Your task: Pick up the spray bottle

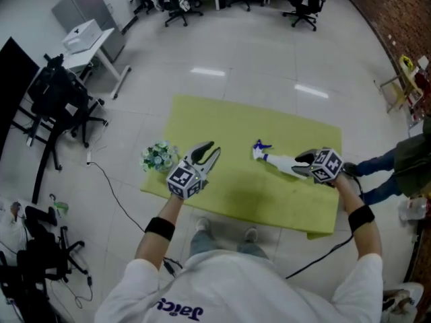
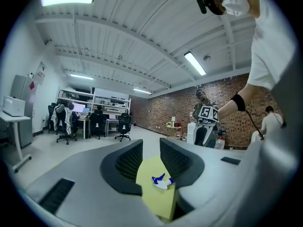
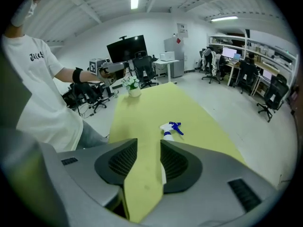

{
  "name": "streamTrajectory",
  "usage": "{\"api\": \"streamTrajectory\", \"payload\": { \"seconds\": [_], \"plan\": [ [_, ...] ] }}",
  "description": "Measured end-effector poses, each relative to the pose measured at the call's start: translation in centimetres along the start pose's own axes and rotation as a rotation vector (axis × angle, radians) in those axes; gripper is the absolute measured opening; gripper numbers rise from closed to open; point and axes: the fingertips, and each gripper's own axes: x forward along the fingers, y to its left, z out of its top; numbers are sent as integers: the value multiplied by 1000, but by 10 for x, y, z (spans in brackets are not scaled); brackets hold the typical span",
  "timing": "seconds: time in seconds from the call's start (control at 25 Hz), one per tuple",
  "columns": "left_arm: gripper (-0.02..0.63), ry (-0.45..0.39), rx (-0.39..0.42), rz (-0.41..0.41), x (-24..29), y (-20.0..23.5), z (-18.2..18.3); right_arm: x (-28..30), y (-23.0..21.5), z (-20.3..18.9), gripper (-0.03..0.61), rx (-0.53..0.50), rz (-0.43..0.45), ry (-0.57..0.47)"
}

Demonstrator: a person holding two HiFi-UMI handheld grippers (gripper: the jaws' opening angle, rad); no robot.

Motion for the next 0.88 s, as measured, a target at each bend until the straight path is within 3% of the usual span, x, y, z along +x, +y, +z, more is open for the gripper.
{"api": "streamTrajectory", "payload": {
  "seconds": [0.48,0.56,0.88],
  "plan": [
    [258,-5,-3,37,-20,-5,-9,71,-24,2,346,-118,18,175],
    [280,-1,0,40,-23,-5,-12,86,-28,1,403,-120,25,205],
    [333,3,-15,57,-28,-9,-20,141,-44,-11,414,-87,46,312]
  ]
}}
